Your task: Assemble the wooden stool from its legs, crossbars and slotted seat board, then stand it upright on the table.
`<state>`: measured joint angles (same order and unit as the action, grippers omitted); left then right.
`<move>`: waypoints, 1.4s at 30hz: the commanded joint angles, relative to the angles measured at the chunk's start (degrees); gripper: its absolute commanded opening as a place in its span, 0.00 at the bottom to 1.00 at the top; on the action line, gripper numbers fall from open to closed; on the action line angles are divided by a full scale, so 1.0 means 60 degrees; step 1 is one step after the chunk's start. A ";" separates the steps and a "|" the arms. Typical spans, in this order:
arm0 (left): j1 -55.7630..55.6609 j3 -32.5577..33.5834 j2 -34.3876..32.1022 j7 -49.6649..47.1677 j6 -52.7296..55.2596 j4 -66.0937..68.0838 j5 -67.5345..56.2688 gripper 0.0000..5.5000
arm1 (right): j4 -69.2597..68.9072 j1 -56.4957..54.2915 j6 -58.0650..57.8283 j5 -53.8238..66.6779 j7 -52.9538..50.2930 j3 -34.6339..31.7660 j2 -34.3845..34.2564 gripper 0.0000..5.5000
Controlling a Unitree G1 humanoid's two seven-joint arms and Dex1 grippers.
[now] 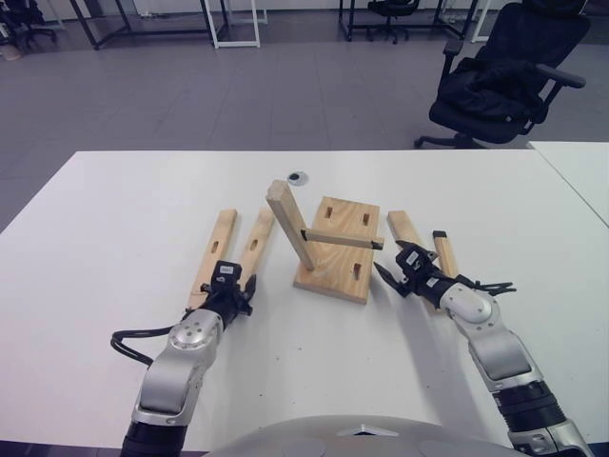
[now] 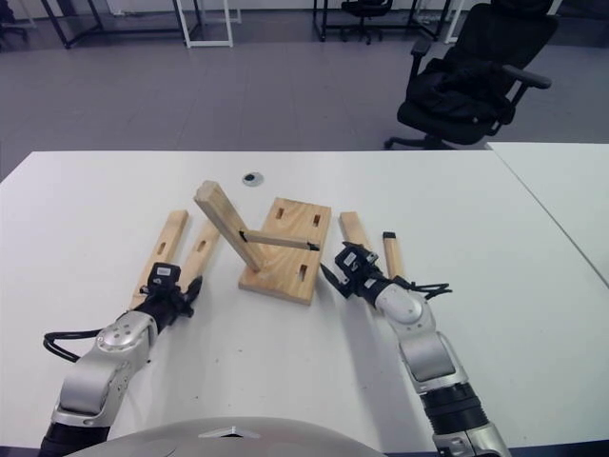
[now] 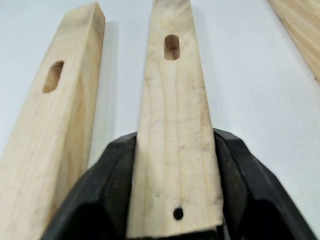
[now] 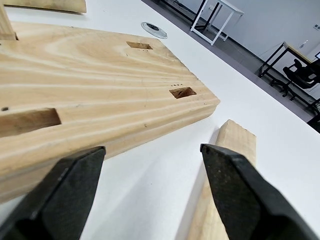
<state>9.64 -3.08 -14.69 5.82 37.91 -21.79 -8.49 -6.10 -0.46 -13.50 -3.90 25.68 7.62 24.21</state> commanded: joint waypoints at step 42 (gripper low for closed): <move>-0.6922 0.1885 -0.2157 0.3436 -0.2648 0.0049 -0.1519 0.63 | -0.0859 -0.6220 -0.4141 1.2438 -0.6464 -0.5573 -0.1264 0.18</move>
<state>-31.72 3.04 -27.61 29.33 19.86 -22.07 -15.82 -8.20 -42.52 -39.73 74.96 -12.42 -25.29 14.94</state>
